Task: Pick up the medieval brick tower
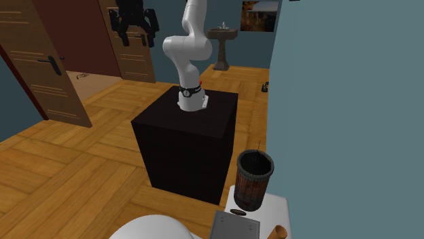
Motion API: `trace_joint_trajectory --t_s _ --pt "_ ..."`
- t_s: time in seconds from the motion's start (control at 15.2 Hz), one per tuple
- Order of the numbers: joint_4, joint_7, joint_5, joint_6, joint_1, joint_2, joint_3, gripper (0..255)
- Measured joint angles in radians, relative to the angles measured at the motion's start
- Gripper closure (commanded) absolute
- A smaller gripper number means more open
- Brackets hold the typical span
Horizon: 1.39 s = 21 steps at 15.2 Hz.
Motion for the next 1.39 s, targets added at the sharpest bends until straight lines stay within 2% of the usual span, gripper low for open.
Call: trace_joint_trajectory --t_s 0.13,0.59,1.06,1.39 --pt "-0.007 0.014 0.006 0.006 0.003 0.002 0.010 0" --pt "-0.060 0.211 0.097 0.092 0.042 0.064 0.146 0" --pt "-0.051 0.418 0.179 0.205 0.079 0.210 0.287 0" --pt "0.001 0.568 0.209 0.290 0.094 0.358 0.384 0"
